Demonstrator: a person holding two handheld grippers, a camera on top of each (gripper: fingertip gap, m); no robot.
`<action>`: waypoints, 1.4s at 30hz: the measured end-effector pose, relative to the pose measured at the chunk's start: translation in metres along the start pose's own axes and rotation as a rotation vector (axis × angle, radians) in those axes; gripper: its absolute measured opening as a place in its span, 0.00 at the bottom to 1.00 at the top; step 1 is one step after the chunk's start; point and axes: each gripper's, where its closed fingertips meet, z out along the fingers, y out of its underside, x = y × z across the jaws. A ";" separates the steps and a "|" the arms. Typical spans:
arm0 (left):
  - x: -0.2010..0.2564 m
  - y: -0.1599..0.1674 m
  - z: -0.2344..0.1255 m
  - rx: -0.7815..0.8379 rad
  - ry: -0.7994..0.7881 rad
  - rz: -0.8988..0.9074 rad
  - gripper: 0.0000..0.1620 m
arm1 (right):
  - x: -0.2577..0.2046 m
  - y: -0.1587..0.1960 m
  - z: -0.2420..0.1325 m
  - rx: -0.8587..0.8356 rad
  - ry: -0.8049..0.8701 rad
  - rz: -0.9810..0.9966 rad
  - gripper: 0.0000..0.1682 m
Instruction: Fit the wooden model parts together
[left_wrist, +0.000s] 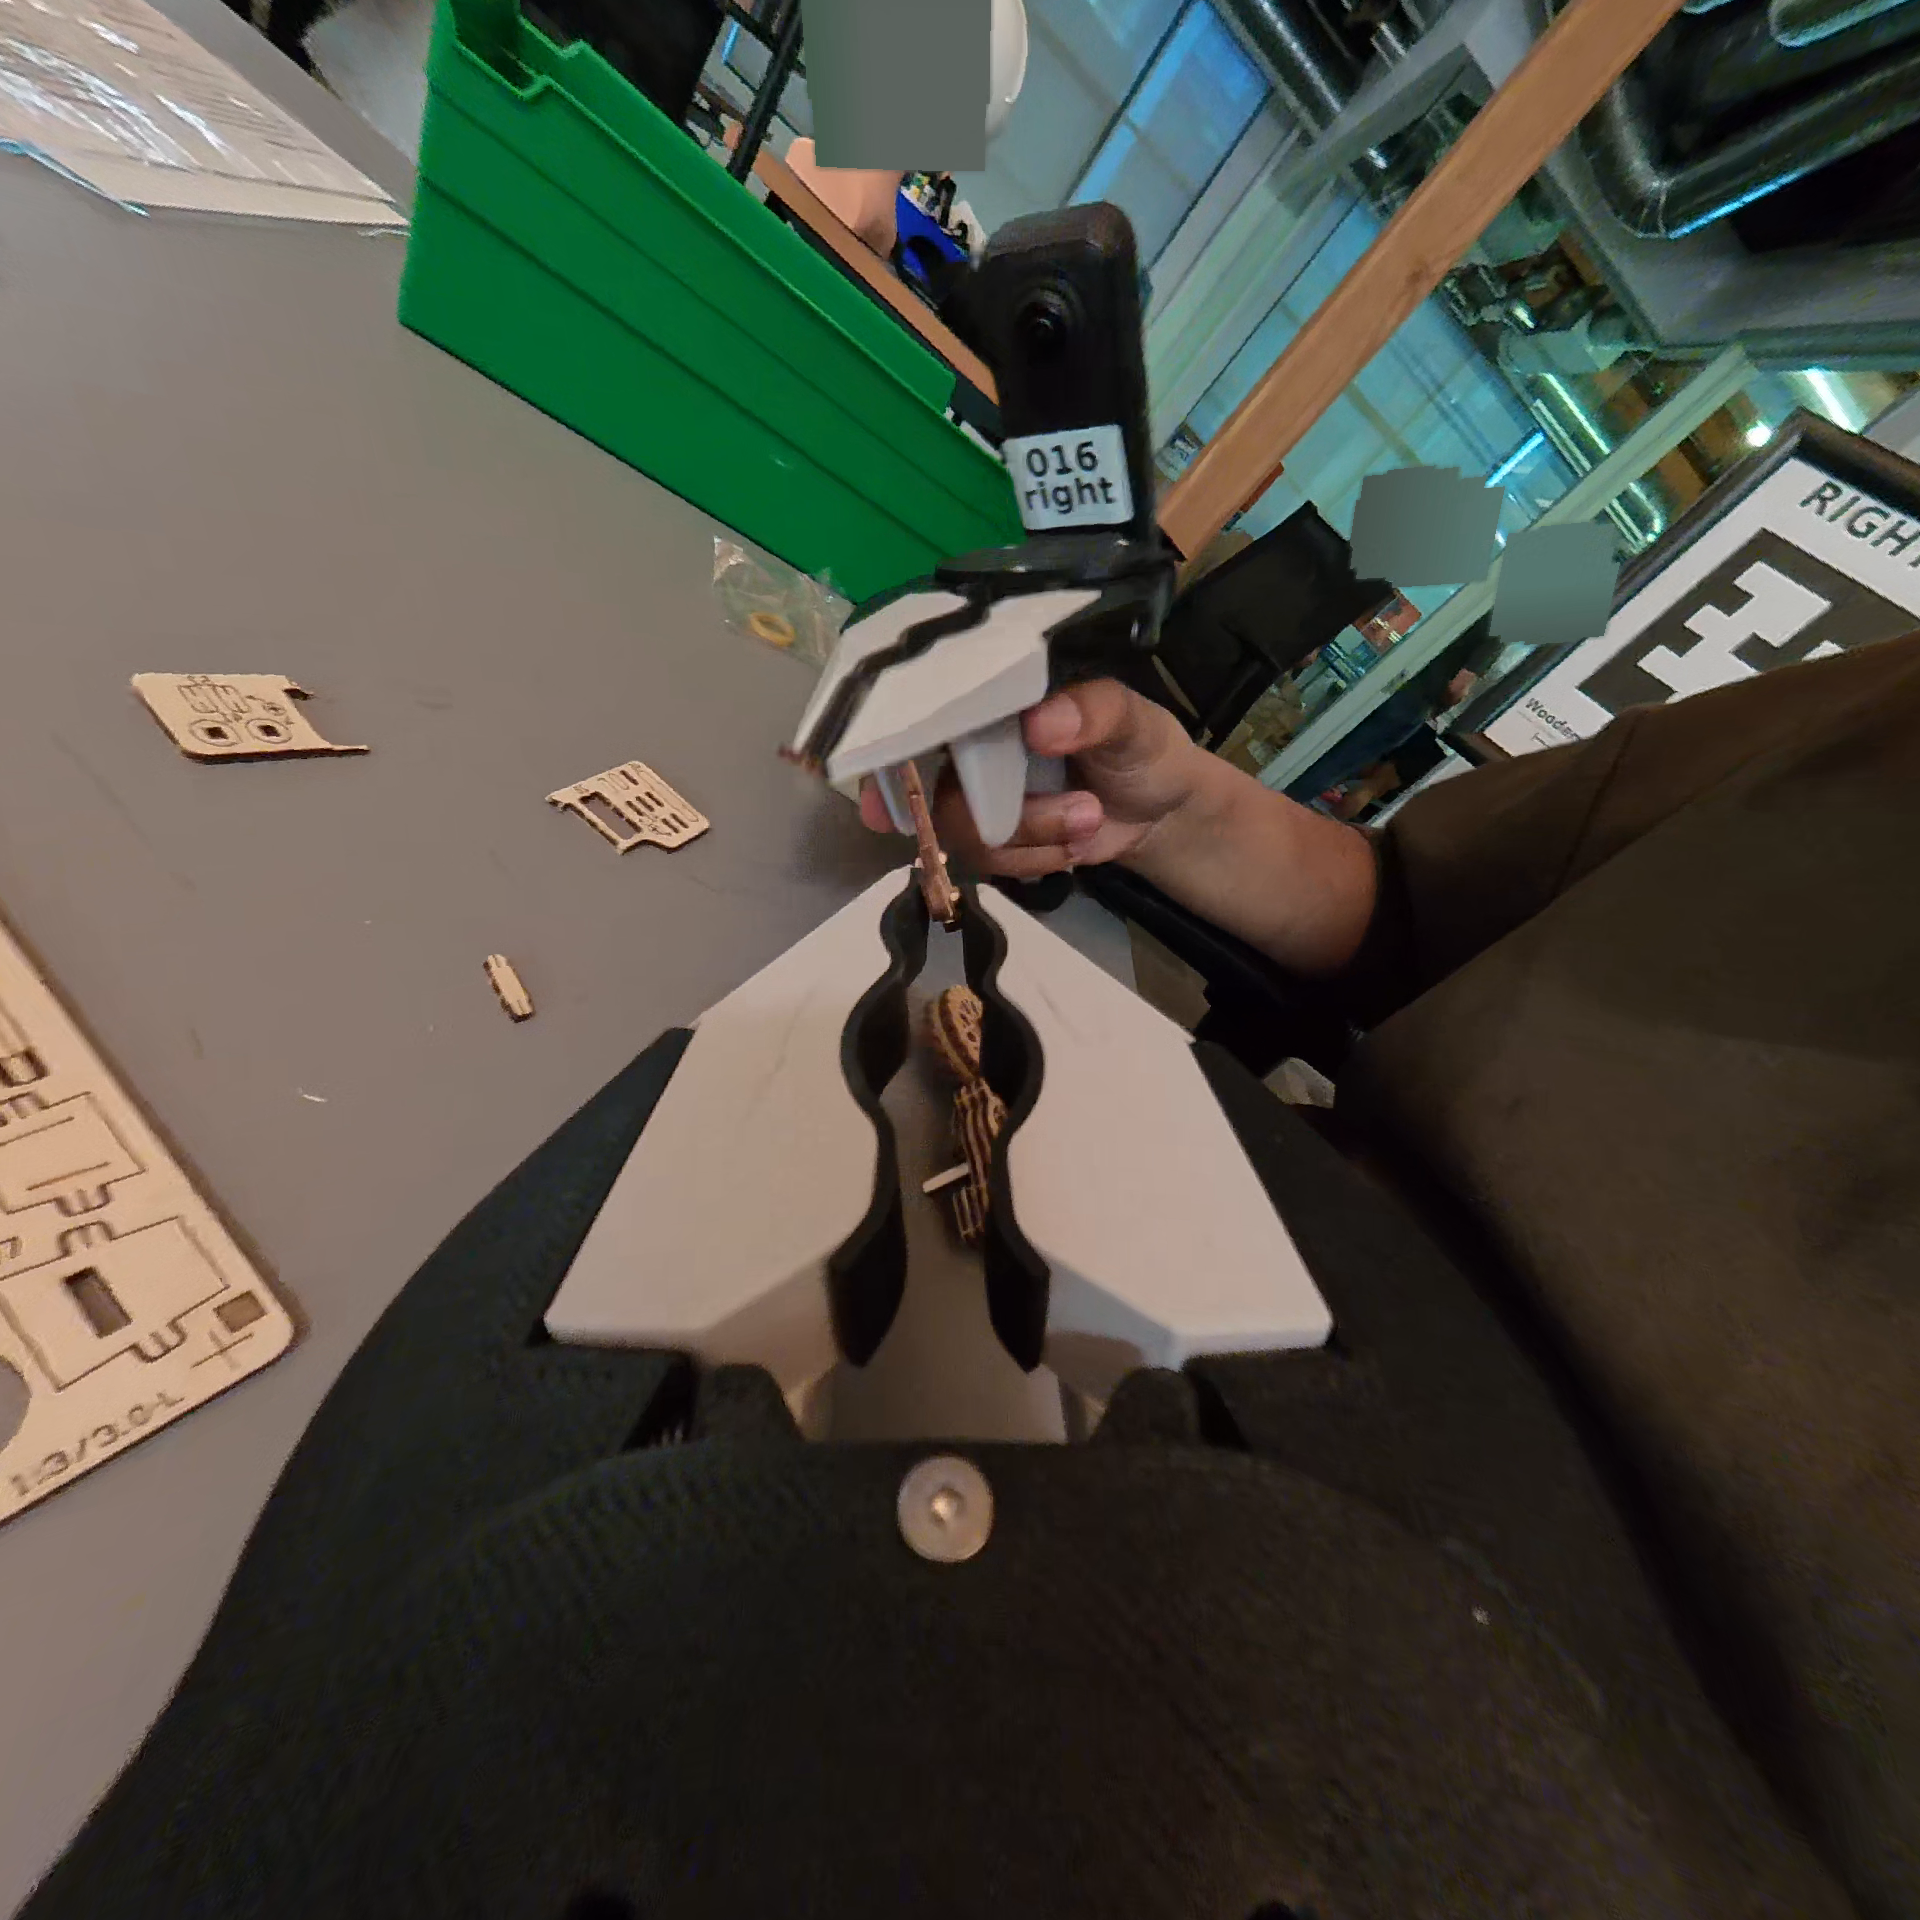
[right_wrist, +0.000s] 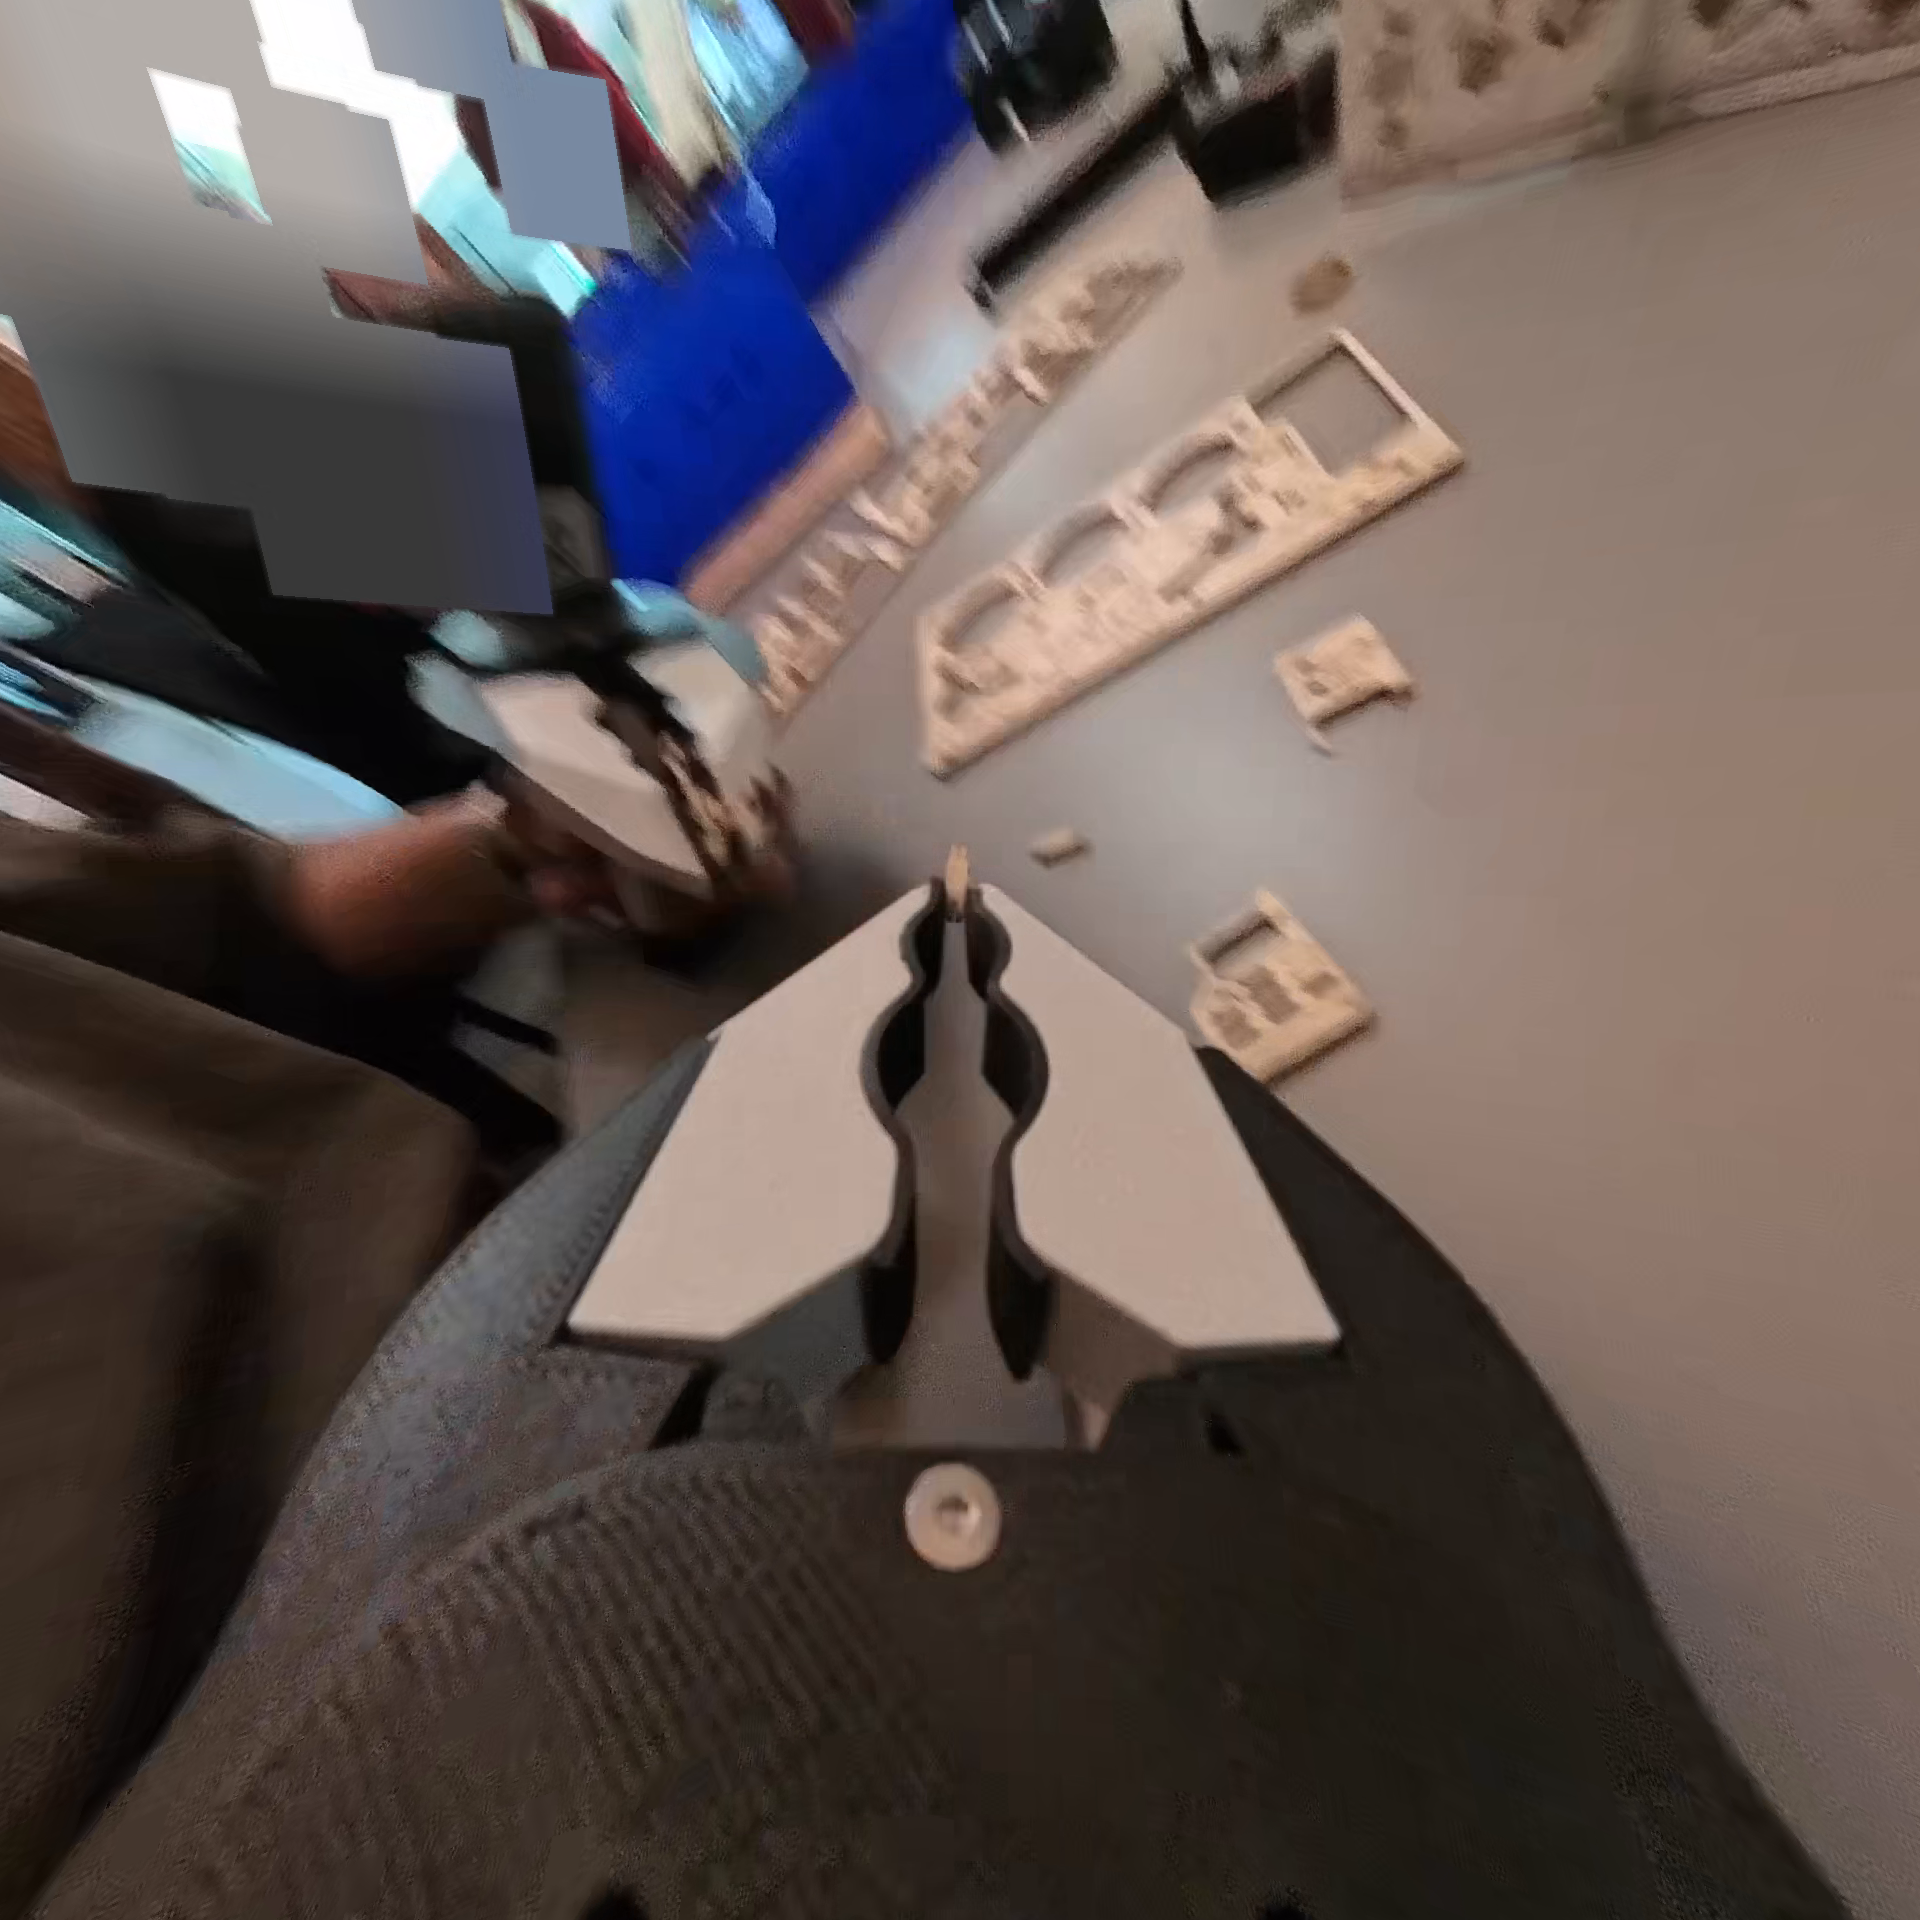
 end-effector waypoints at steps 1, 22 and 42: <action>-0.003 -0.001 -0.001 0.006 -0.016 -0.004 0.02 | 0.011 0.012 0.000 -0.083 0.078 -0.076 0.01; 0.013 0.006 0.003 -0.030 0.095 -0.017 0.02 | -0.039 -0.011 0.004 0.075 -0.202 0.095 0.13; 0.017 0.003 0.002 -0.006 0.134 -0.062 0.07 | -0.056 -0.009 0.004 0.056 -0.312 0.135 0.01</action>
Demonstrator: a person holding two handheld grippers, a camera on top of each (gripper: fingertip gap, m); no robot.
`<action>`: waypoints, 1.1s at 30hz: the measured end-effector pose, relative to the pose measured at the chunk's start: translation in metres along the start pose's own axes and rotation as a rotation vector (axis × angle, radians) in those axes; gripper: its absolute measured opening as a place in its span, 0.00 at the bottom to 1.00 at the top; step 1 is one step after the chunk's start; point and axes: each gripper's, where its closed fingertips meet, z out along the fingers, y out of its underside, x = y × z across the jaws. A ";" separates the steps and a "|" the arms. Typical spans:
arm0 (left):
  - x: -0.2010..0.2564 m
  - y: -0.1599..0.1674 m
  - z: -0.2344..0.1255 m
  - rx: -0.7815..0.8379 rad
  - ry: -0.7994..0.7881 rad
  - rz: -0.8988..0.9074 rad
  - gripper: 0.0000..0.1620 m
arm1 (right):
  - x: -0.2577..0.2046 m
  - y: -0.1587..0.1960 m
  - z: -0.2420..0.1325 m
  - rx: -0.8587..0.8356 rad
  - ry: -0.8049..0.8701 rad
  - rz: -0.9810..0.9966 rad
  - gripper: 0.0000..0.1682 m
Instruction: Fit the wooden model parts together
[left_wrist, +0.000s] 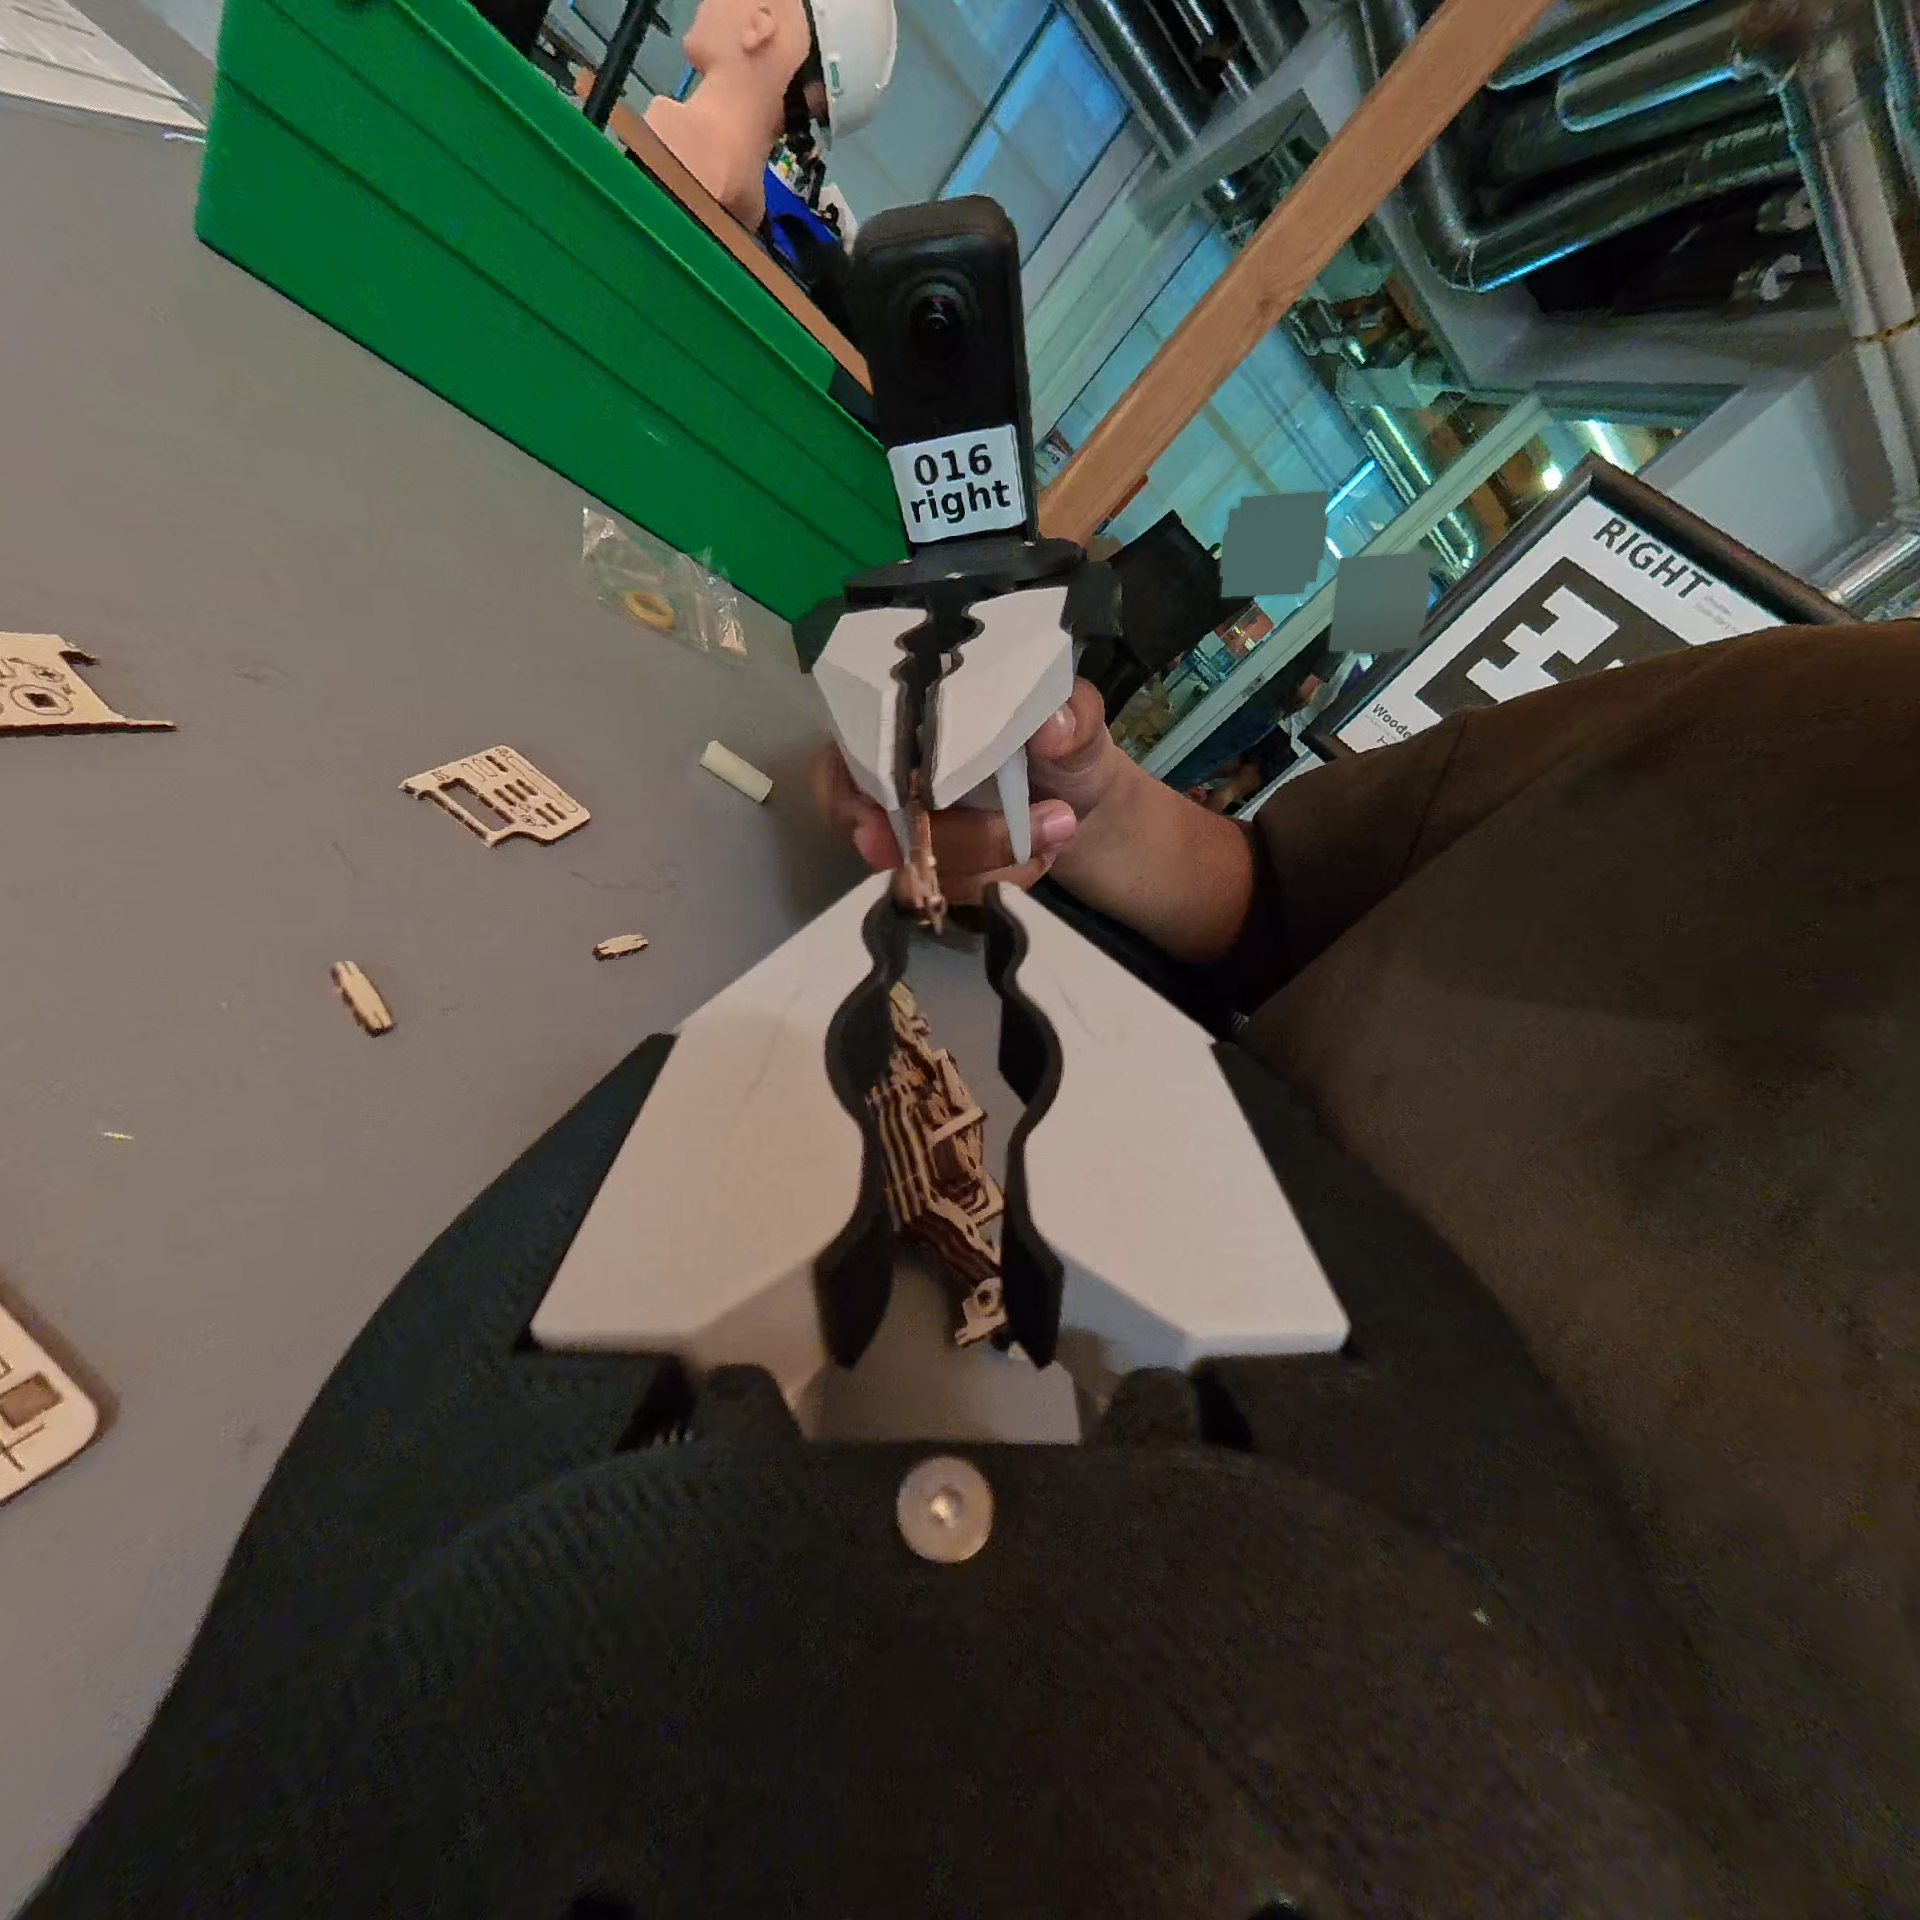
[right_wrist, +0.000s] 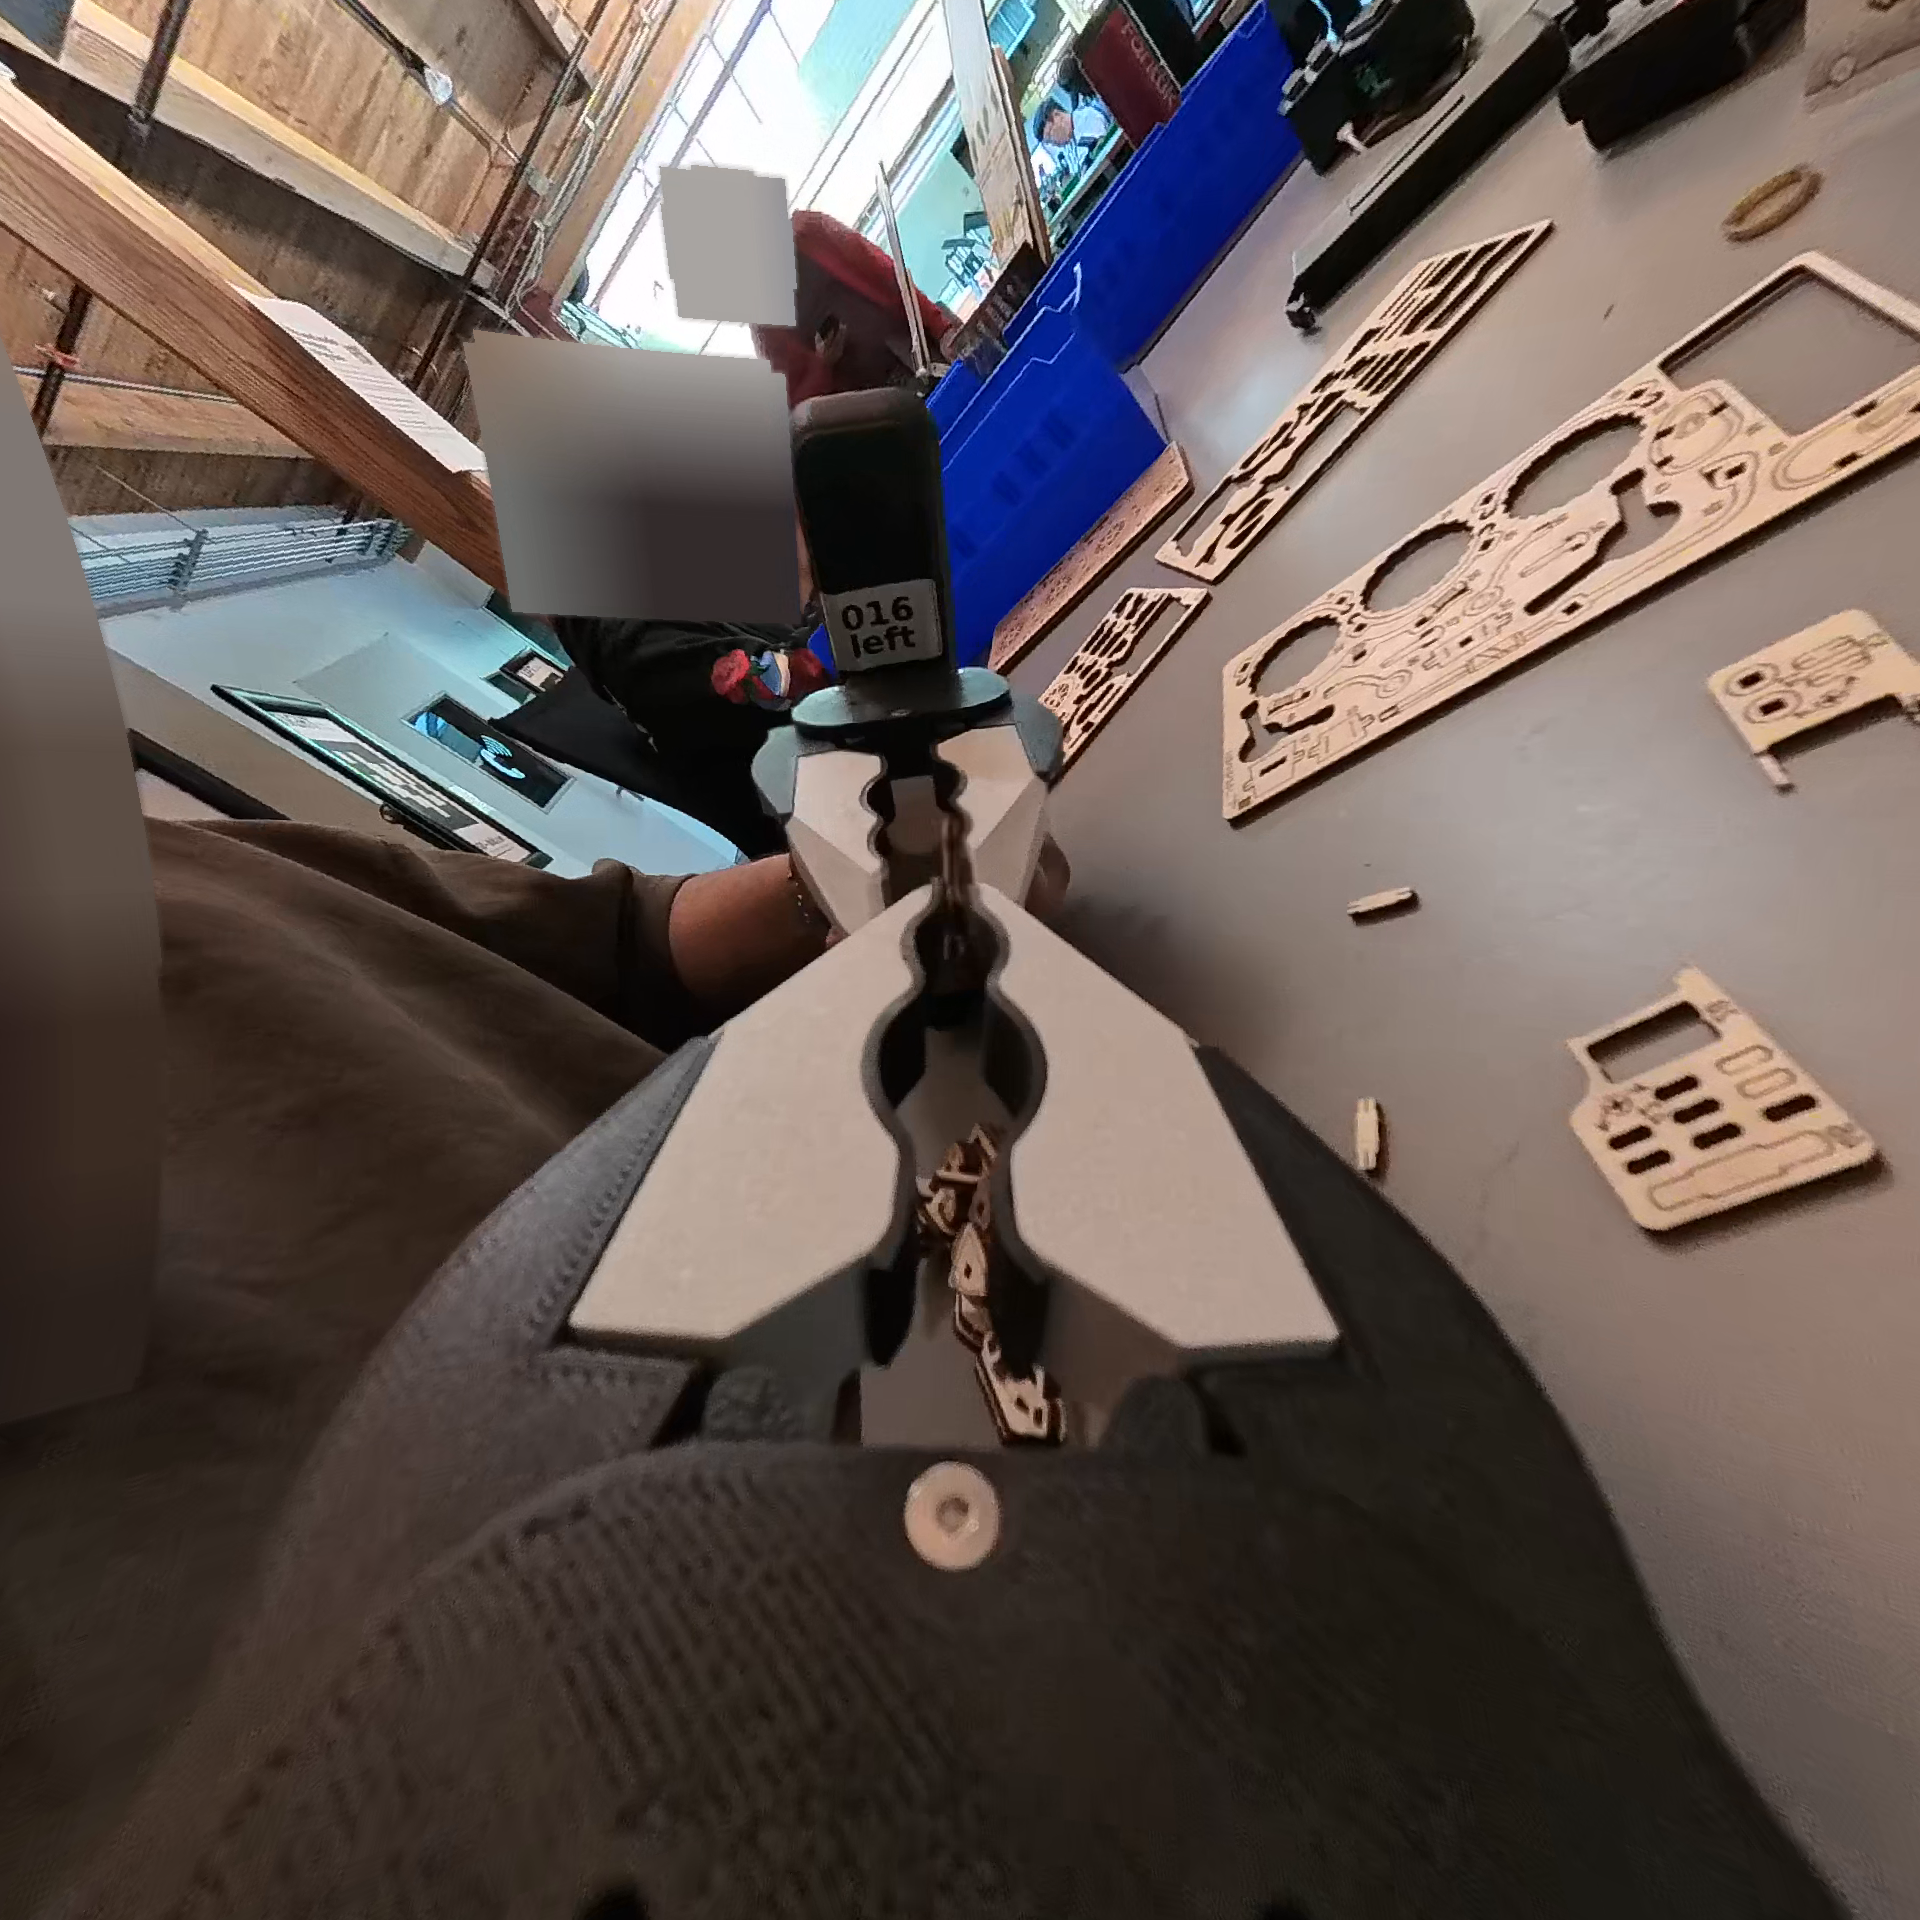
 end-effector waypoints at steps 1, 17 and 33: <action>-0.001 -0.001 0.000 0.007 -0.002 -0.013 0.08 | 0.000 -0.001 0.000 0.005 0.001 -0.006 0.01; 0.000 -0.008 0.000 0.073 0.030 -0.120 0.03 | -0.008 0.002 0.007 -0.001 0.002 -0.067 0.01; 0.001 -0.011 0.000 0.100 0.040 -0.131 0.01 | -0.005 -0.001 0.005 0.005 0.021 -0.076 0.05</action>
